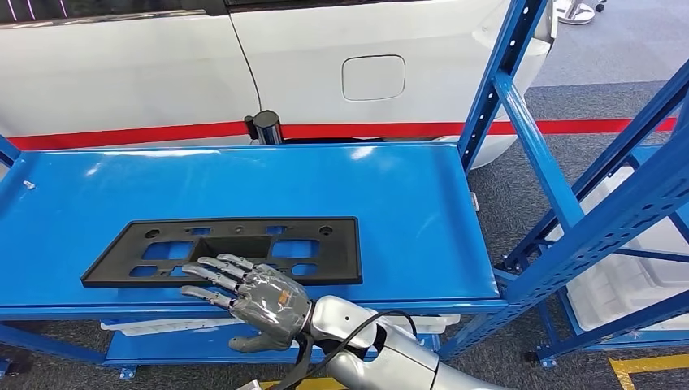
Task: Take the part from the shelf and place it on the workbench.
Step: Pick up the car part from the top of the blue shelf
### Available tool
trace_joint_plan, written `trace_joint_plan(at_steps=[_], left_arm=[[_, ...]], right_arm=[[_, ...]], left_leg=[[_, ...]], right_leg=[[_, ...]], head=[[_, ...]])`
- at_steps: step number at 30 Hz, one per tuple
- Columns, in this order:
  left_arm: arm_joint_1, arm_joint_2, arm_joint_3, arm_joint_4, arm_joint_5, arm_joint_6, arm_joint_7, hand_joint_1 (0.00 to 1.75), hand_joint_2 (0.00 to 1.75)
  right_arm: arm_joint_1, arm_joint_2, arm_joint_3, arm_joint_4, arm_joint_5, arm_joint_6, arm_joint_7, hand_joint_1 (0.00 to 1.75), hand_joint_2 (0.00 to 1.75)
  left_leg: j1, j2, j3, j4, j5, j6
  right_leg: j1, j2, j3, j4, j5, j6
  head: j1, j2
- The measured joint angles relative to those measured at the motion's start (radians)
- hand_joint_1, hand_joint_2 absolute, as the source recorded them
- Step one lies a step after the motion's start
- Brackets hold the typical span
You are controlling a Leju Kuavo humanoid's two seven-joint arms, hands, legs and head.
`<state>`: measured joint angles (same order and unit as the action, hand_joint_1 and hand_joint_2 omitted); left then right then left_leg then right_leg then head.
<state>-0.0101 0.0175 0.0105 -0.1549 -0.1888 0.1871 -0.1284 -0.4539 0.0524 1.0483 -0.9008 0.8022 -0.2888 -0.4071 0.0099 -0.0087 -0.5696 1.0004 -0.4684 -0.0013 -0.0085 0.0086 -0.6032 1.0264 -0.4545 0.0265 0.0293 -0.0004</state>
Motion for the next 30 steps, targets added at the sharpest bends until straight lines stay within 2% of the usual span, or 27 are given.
trace_joint_plan(at_steps=[12, 30], left_arm=[[0.0, 0.0, 0.0, 0.0, -0.005, 0.016, 0.017, 0.0, 0.0], [0.0, -0.003, 0.0, 0.0, -0.001, 0.032, 0.036, 0.0, 0.0]], right_arm=[[-0.044, 0.059, -0.033, 0.179, -0.036, -0.069, 0.038, 0.0, 1.75], [-0.06, 0.086, -0.05, 0.259, -0.028, -0.089, 0.054, 0.0, 1.75]], left_leg=[[-0.007, 0.0, 0.0, 0.001, 0.0, 0.001], [-0.007, 0.0, 0.001, 0.001, 0.0, 0.001]], right_leg=[[-0.007, 0.0, 0.002, -0.001, 0.0, 0.0], [-0.007, 0.0, 0.002, -0.001, 0.0, 0.0]], head=[[0.0, 0.0], [0.0, 0.0]])
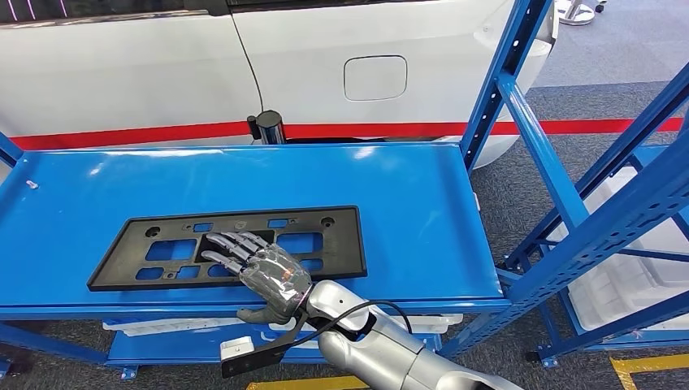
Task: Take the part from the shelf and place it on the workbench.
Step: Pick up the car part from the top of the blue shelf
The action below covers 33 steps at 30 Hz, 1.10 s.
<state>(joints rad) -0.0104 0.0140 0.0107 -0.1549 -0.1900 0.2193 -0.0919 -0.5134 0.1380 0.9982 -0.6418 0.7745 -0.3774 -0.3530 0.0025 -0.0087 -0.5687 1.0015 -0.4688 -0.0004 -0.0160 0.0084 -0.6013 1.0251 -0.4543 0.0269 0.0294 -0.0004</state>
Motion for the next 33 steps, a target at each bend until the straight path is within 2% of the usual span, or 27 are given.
trace_joint_plan(at_steps=[8, 18, 20, 22, 24, 26, 28, 32, 33], left_arm=[[0.0, -0.001, 0.0, 0.0, -0.005, 0.007, 0.0, 0.0, 0.0], [0.0, -0.002, 0.006, 0.0, -0.008, 0.009, -0.001, 0.0, 0.0], [0.0, -0.002, 0.008, 0.0, -0.008, 0.01, -0.001, 0.0, 0.0], [0.0, -0.002, 0.011, 0.0, -0.008, 0.011, -0.002, 0.0, 0.0], [0.0, -0.002, 0.014, 0.0, -0.009, 0.013, -0.002, 0.0, 0.0], [0.0, -0.002, 0.015, 0.0, -0.009, 0.016, -0.002, 0.0, 0.0], [0.0, -0.002, 0.017, 0.0, -0.009, 0.018, -0.002, 0.0, 0.0], [0.0, -0.003, 0.023, 0.0, -0.009, 0.019, -0.001, 0.0, 0.0], [0.0, -0.003, 0.024, 0.0, -0.009, 0.019, -0.001, 0.0, 0.0]], right_arm=[[-0.006, 0.007, -0.004, 0.02, 0.041, -0.055, 0.045, 0.0, 1.75], [-0.008, 0.008, -0.008, 0.033, 0.19, -0.231, 0.172, 0.03, 1.75], [-0.008, 0.008, -0.012, 0.033, 0.216, -0.251, 0.192, 0.15, 1.75], [-0.007, 0.008, -0.017, 0.033, 0.243, -0.266, 0.209, 0.41, 1.75], [-0.007, 0.008, -0.022, 0.033, 0.269, -0.278, 0.224, 0.74, 1.75], [-0.007, 0.008, -0.024, 0.033, 0.289, -0.289, 0.235, 0.89, 1.75], [-0.007, 0.008, -0.024, 0.033, 0.308, -0.295, 0.244, 0.84, 1.75], [-0.007, 0.008, -0.024, 0.033, 0.351, -0.299, 0.264, 0.93, 1.75], [-0.007, 0.008, -0.024, 0.033, 0.36, -0.299, 0.268, 0.89, 1.75]], left_leg=[[0.0, 0.0, 0.0, 0.0, 0.0, 0.0], [0.0, 0.0, 0.0, 0.0, 0.0, 0.0], [0.0, 0.0, 0.0, 0.0, 0.0, 0.0], [0.0, 0.0, 0.0, 0.0, 0.0, 0.0], [0.0, 0.0, 0.0, 0.0, 0.0, 0.0], [0.0, 0.0, 0.0, 0.0, 0.0, 0.0], [0.0, 0.0, 0.0, 0.0, 0.0, 0.0], [0.0, 0.0, 0.0, 0.0, 0.0, 0.0], [0.0, 0.0, 0.0, 0.0, 0.0, 0.0]], right_leg=[[0.0, 0.0, 0.0, 0.0, 0.0, 0.0], [0.0, 0.0, 0.0, 0.0, 0.0, 0.0], [0.0, 0.0, 0.0, 0.0, 0.0, 0.0], [0.0, 0.0, 0.0, 0.0, 0.0, 0.0], [0.0, 0.0, 0.0, 0.0, 0.0, 0.0], [0.0, 0.0, 0.0, 0.0, 0.0, 0.0], [0.0, 0.0, 0.0, 0.0, 0.0, 0.0], [0.0, 0.0, 0.0, 0.0, 0.0, 0.0], [0.0, 0.0, 0.0, 0.0, 0.0, 0.0]], head=[[0.0, 0.0], [0.0, 0.0], [0.0, 0.0], [0.0, 0.0], [0.0, 0.0], [0.0, 0.0], [0.0, 0.0], [0.0, 0.0], [0.0, 0.0]])
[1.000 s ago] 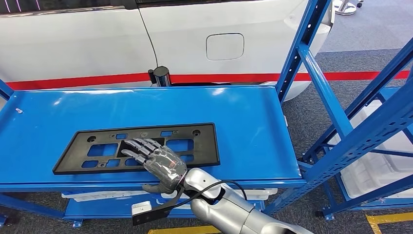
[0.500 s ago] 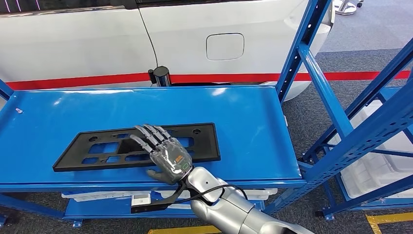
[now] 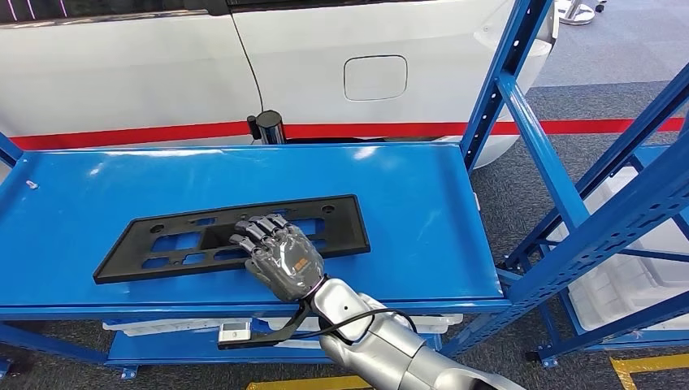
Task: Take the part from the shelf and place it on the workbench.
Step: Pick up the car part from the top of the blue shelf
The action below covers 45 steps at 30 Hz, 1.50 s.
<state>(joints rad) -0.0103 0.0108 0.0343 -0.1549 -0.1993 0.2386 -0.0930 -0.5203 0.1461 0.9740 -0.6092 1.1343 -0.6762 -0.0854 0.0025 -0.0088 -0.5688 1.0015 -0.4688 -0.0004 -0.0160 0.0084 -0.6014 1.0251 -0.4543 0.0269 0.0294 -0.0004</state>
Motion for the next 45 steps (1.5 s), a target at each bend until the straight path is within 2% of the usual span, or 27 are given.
trace_joint_plan(at_steps=[2, 4, 6, 8, 9, 25, 28, 35, 45], left_arm=[[0.0, 0.0, 0.001, 0.0, 0.0, 0.0, 0.0, 0.0, 0.0], [0.0, 0.0, 0.002, 0.0, 0.0, 0.001, 0.001, 0.0, 0.0], [0.0, -0.001, 0.005, 0.0, 0.0, 0.002, 0.005, 0.0, 0.0], [0.0, -0.002, 0.008, 0.0, 0.002, 0.005, 0.011, 0.0, 0.0], [0.0, -0.002, 0.009, 0.0, 0.002, 0.006, 0.013, 0.0, 0.0], [0.0, -0.014, 0.025, 0.0, 0.005, 0.018, 0.022, 0.0, 0.0], [0.0, -0.014, 0.025, 0.0, 0.002, 0.018, 0.017, 0.0, 0.0], [0.0, -0.014, 0.026, 0.0, -0.009, 0.018, 0.008, 0.0, 0.0], [0.0, -0.015, 0.026, 0.0, -0.017, 0.014, 0.014, 0.0, 0.0]], right_arm=[[0.0, 0.0, 0.0, 0.0, 0.02, 0.001, 0.009, 0.8, 1.75], [0.0, 0.0, 0.0, 0.0, 0.041, 0.002, 0.018, 0.64, 1.75], [0.002, 0.0, 0.001, 0.0, 0.058, 0.006, 0.023, 0.28, 1.75], [0.004, 0.002, 0.002, 0.0, 0.066, 0.012, 0.025, 0.03, 1.75], [0.005, 0.004, 0.002, 0.0, 0.067, 0.015, 0.025, 0.0, 1.75], [0.011, 0.012, -0.004, -0.046, 0.072, 0.037, 0.018, 0.0, 1.75], [0.015, 0.006, -0.004, -0.064, 0.115, 0.073, 0.058, 0.0, 1.75], [0.017, -0.002, -0.008, -0.069, 0.242, 0.165, 0.221, 0.0, 1.75], [0.027, -0.003, -0.019, -0.069, 0.286, 0.202, 0.281, 0.0, 1.75]], left_leg=[[0.0, 0.0, 0.0, 0.0, 0.0, 0.0], [0.0, 0.0, 0.0, 0.0, 0.0, 0.0], [0.0, 0.0, 0.0, 0.0, 0.0, 0.0], [0.0, 0.0, 0.0, 0.0, 0.0, 0.0], [0.0, 0.0, 0.0, 0.0, 0.0, 0.0], [0.0, 0.0, 0.0, 0.0, 0.0, 0.0], [0.0, 0.0, 0.0, 0.0, 0.0, 0.0], [0.0, 0.0, 0.0, 0.0, 0.0, 0.0], [0.0, 0.0, 0.0, 0.0, 0.0, 0.0]], right_leg=[[0.0, 0.0, 0.0, 0.0, 0.0, 0.0], [0.0, 0.0, 0.0, 0.0, 0.0, 0.0], [0.0, 0.0, 0.0, 0.0, 0.0, 0.0], [0.0, 0.0, 0.0, 0.0, 0.0, 0.0], [0.0, 0.0, 0.0, 0.0, 0.0, 0.0], [0.0, 0.0, 0.0, 0.0, 0.0, 0.0], [0.0, 0.0, 0.0, 0.0, 0.0, 0.0], [0.0, 0.0, 0.0, 0.0, 0.0, 0.0], [0.0, 0.0, 0.0, 0.0, 0.0, 0.0]], head=[[0.0, 0.0], [0.0, 0.0], [0.0, 0.0], [0.0, 0.0], [0.0, 0.0], [0.0, 0.0], [0.0, 0.0], [0.0, 0.0], [0.0, 0.0]])
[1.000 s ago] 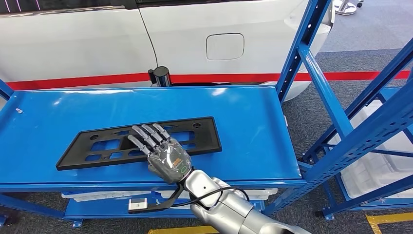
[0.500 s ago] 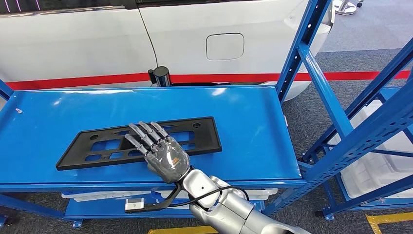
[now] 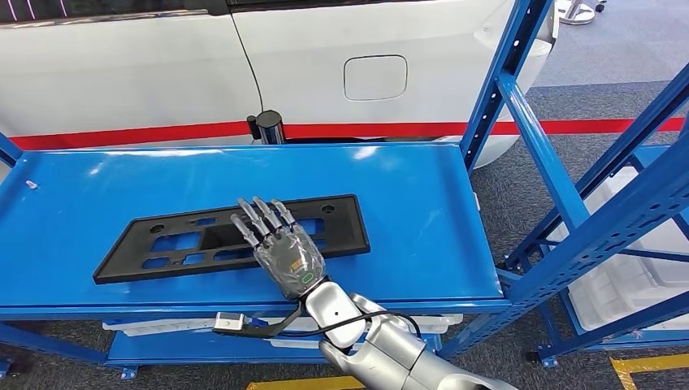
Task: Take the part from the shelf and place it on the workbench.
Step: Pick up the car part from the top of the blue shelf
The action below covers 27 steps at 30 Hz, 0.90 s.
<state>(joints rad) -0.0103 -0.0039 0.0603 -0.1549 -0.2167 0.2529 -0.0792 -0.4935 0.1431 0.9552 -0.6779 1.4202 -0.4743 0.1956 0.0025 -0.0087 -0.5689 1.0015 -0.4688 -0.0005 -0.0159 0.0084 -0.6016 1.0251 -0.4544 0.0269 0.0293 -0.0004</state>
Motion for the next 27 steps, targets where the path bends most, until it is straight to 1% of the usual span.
trace_joint_plan(at_steps=[9, 14, 19, 27], left_arm=[[0.0, -0.001, 0.0, 0.0, -0.009, -0.007, -0.003, 0.0, 0.0], [-0.001, -0.001, 0.0, 0.0, -0.015, -0.01, -0.003, 0.0, 0.0], [-0.004, -0.002, -0.001, 0.0, -0.015, -0.011, 0.002, 0.0, 0.0], [-0.008, -0.006, 0.001, 0.0, -0.013, -0.004, 0.012, 0.0, 0.0]], right_arm=[[0.001, 0.003, -0.014, 0.001, 0.025, 0.028, 0.028, 0.0, 1.75], [-0.001, 0.018, -0.015, 0.012, 0.042, 0.038, 0.027, 0.0, 1.75], [-0.012, 0.04, -0.014, 0.036, 0.05, 0.049, 0.003, 0.0, 1.75], [-0.048, 0.096, -0.011, 0.099, 0.045, 0.056, -0.071, 0.0, 1.75]], left_leg=[[0.0, 0.0, 0.0, 0.0, 0.0, 0.0], [0.0, 0.0, 0.0, 0.0, 0.0, 0.0], [0.0, 0.0, 0.0, 0.0, 0.0, 0.0], [0.0, 0.0, 0.0, 0.0, 0.0, 0.0]], right_leg=[[0.0, 0.0, 0.0, 0.0, 0.0, 0.0], [0.0, 0.0, 0.0, 0.0, 0.0, 0.0], [0.0, 0.0, 0.0, 0.0, 0.0, 0.0], [0.0, 0.0, 0.0, 0.0, 0.0, 0.0]], head=[[0.0, 0.0], [0.0, 0.0], [0.0, 0.0], [0.0, 0.0]])
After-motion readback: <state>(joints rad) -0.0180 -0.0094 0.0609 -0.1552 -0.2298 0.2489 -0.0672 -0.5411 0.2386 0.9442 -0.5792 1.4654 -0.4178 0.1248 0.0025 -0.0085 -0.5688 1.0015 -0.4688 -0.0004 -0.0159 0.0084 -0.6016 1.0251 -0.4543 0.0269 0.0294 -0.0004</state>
